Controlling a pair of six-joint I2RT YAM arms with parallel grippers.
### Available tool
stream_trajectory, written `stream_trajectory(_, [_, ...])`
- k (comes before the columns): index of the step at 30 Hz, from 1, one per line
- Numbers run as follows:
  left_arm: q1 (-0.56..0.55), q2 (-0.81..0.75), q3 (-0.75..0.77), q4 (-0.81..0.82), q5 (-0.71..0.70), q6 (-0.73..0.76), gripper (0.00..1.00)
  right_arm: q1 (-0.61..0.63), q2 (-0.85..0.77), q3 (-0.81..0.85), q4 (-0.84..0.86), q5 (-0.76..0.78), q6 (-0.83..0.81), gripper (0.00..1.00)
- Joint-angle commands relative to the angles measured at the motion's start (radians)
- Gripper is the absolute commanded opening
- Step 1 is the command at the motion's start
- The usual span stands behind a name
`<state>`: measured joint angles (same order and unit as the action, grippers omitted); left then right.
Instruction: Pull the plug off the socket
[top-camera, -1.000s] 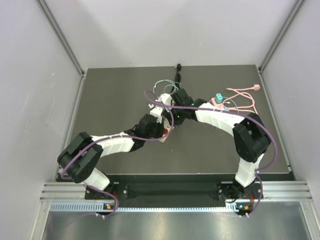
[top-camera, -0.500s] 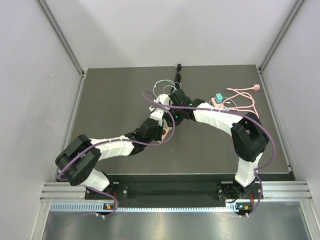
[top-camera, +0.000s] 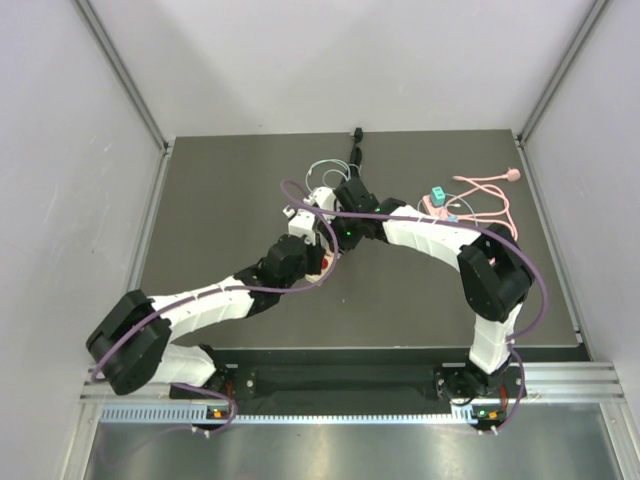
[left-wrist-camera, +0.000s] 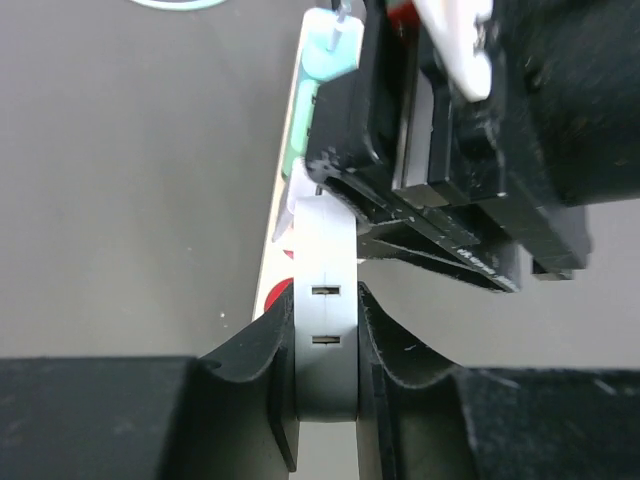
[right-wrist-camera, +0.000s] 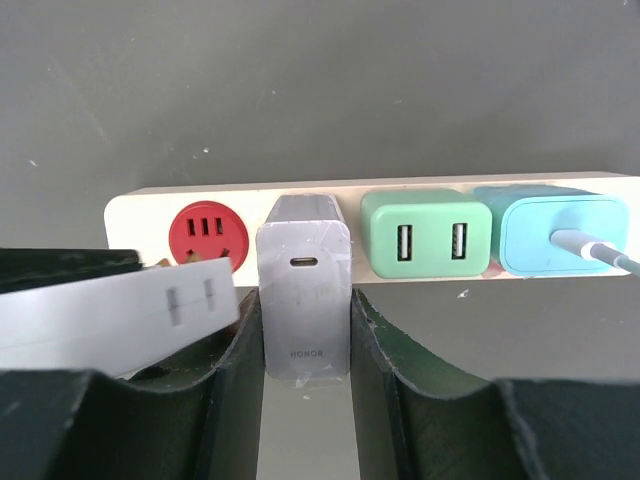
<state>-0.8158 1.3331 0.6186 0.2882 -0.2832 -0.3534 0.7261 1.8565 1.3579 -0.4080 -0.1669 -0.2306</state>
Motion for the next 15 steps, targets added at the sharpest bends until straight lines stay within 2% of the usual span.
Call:
stream_trajectory(1, [-0.019, -0.061, 0.009, 0.089, 0.042, 0.001, 0.0, -0.027, 0.087, -0.008, 0.028, 0.193, 0.016, 0.0])
stream_trajectory(6, [-0.019, -0.09, 0.0, 0.023, 0.09, 0.033, 0.0, -0.028, 0.073, -0.009, 0.029, 0.175, 0.011, 0.0])
stream_trajectory(11, [0.0, -0.165, -0.051, -0.046, 0.052, 0.021, 0.0, -0.031, 0.047, -0.02, 0.031, 0.121, -0.007, 0.0])
stream_trajectory(15, [0.107, -0.256, -0.115, -0.081, 0.076, -0.042, 0.0, -0.037, 0.027, -0.031, 0.029, 0.107, -0.032, 0.0])
